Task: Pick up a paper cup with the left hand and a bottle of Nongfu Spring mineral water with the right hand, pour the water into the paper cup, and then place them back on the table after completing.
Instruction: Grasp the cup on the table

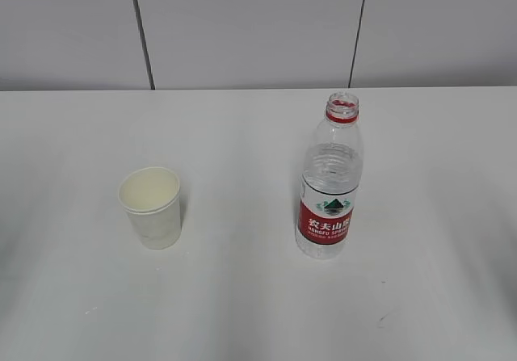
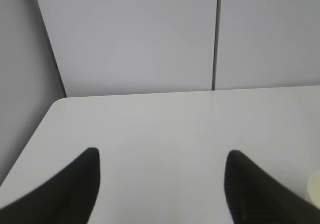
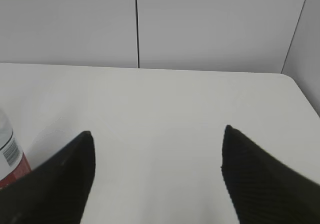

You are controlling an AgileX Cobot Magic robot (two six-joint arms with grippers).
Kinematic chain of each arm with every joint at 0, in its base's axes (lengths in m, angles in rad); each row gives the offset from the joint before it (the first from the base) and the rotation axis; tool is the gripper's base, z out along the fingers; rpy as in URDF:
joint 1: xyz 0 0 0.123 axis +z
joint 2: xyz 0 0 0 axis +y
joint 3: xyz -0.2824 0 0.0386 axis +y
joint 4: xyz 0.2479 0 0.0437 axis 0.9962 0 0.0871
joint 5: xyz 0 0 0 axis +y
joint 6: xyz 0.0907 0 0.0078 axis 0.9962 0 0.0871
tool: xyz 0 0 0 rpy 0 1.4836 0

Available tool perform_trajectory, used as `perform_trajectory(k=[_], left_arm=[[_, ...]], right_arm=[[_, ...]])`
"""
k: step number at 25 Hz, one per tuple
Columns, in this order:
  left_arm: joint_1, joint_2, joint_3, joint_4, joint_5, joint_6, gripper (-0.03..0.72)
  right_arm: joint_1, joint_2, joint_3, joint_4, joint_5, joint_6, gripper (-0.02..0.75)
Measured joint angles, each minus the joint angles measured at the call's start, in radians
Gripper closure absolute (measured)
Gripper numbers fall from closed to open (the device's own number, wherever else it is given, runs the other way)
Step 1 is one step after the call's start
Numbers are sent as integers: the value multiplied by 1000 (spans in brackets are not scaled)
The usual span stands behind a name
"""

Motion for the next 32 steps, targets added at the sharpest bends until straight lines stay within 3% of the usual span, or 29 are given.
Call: perform_trajectory(k=[12,32], left_arm=[[-53,71,0,5,-59,0,209],[-57,315,0,-4,-306,-9,220]], right_arm=[[0,81,0,-41,-95,0,153],[0,352,0,-41,-348,2,152]])
